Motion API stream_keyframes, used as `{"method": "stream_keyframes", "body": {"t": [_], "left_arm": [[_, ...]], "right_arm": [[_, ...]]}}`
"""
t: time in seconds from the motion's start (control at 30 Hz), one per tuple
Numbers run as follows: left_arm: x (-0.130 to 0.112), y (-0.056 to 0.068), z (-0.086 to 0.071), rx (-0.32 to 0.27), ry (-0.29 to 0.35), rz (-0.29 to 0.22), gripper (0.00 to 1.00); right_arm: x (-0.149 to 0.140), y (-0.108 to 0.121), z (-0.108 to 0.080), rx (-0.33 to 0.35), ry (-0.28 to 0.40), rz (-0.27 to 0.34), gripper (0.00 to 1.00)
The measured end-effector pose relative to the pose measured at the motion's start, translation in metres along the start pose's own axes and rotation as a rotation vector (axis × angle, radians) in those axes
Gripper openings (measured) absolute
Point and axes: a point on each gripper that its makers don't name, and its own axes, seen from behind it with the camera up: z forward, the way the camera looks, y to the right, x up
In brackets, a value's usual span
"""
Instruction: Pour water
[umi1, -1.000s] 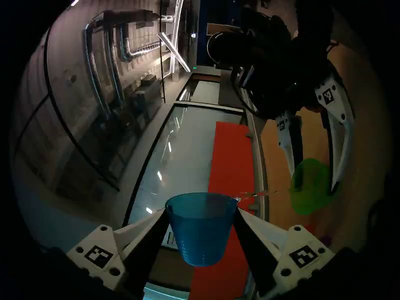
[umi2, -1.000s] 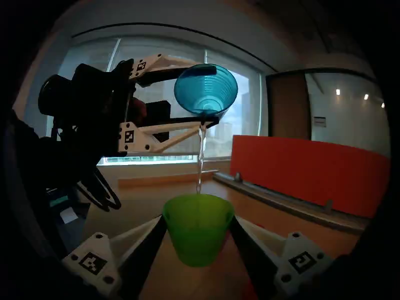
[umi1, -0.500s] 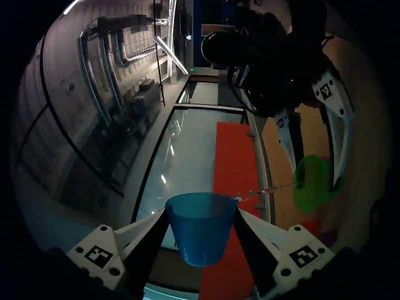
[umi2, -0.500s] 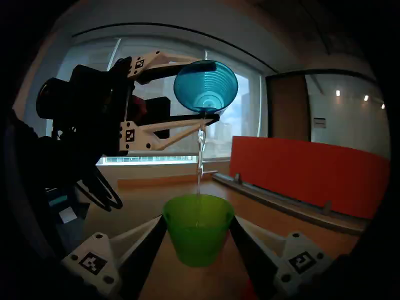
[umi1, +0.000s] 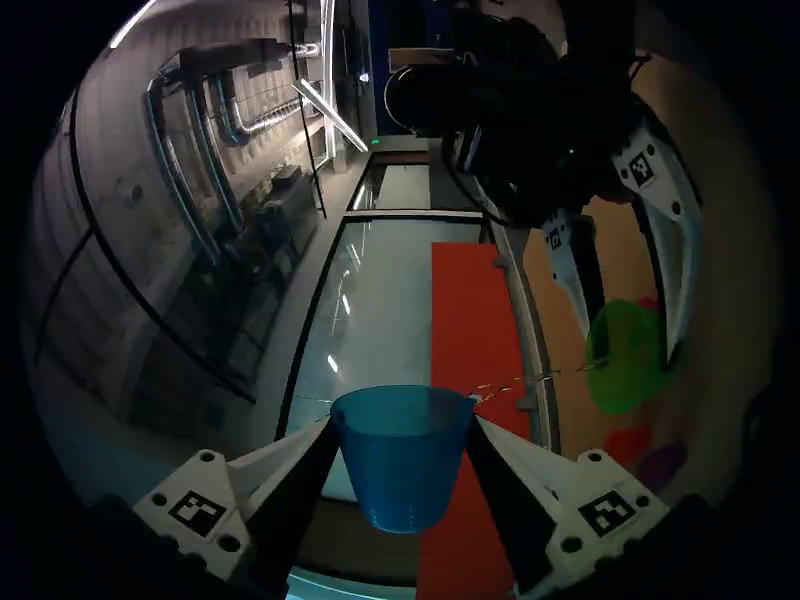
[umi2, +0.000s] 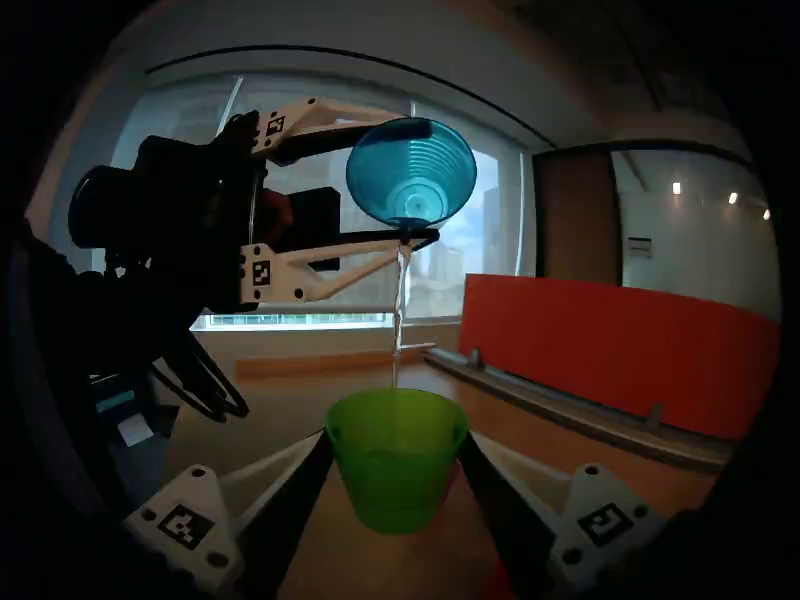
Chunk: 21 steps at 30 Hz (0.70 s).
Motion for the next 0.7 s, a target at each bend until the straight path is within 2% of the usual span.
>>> {"method": "stream_keyframes", "body": {"t": [0.4,0.7], "left_arm": [[0.0051,0.0008,0.0002,-0.002,0.009,0.057,0.86],[0.0081,0.0025,-0.0007,-0.004,0.013,0.057,0.86]], "right_arm": [[0.0026,0.0003,-0.0012,-0.002,0.005,0.003,0.90],[0.0018,0.0007,-0.0015,-0.005,0.005,0.003,0.90]]}}
